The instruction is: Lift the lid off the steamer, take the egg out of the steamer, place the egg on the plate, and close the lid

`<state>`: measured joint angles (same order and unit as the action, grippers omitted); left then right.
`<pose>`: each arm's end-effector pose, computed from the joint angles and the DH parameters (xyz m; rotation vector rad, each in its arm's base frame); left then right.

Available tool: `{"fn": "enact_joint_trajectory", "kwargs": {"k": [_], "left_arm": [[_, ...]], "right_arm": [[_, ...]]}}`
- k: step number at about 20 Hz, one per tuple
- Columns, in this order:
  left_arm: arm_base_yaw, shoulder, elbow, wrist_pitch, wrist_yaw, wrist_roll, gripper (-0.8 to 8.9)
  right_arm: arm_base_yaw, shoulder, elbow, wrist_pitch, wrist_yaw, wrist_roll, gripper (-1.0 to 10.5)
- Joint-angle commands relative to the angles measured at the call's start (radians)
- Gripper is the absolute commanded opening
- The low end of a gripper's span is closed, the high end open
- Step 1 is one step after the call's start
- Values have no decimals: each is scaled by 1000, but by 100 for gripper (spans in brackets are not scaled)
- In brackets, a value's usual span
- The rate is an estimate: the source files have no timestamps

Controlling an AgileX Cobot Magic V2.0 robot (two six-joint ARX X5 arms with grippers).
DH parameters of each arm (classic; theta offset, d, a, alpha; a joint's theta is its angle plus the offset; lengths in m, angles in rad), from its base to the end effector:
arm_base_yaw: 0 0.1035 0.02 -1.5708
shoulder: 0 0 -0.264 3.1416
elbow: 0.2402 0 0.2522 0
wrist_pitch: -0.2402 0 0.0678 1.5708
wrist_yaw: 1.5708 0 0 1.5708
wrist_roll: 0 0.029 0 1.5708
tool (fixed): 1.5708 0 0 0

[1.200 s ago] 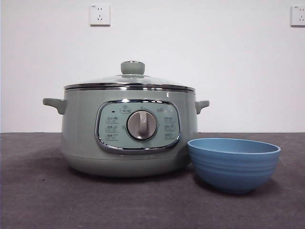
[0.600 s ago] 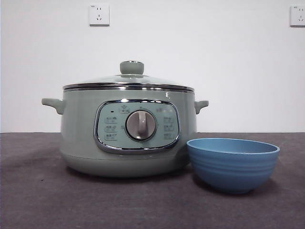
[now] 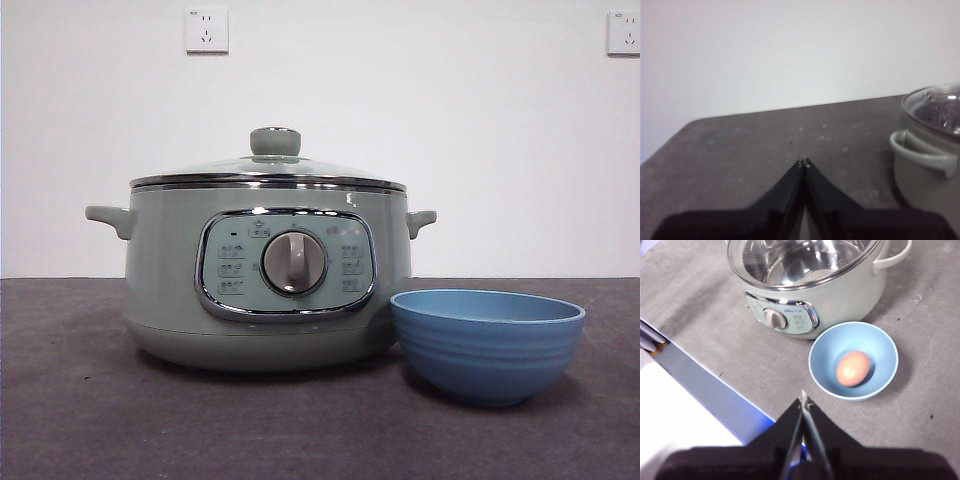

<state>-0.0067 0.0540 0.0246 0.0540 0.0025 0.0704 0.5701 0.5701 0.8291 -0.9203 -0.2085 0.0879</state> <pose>0.0998 -0.0007 0.1729 0.0704 -0.0249 -0.0083 0.0768 0.0564 0.3077 -0.0415 0.6986 0.7190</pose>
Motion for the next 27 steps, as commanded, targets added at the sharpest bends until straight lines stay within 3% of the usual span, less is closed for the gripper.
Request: {"fn": "enact_joint_trajectory", "kwargs": {"k": [1,6,24,27], "left_arm": [[3,-26,-21,-50,-2,-26,-3],[3,-52,-21,-248,2,-42,-3],[3,-52,-21,-238,0,-68,-3],[3,-52,-21,-238,0,-68,-3]], "right_arm": [[2,-1,-9,5,2,9,2],[2,-1,-9,5,2,9,2],[2,-1,-9,5,2,8,2],[-35,-26,-10,45,35,-63,2]]}}
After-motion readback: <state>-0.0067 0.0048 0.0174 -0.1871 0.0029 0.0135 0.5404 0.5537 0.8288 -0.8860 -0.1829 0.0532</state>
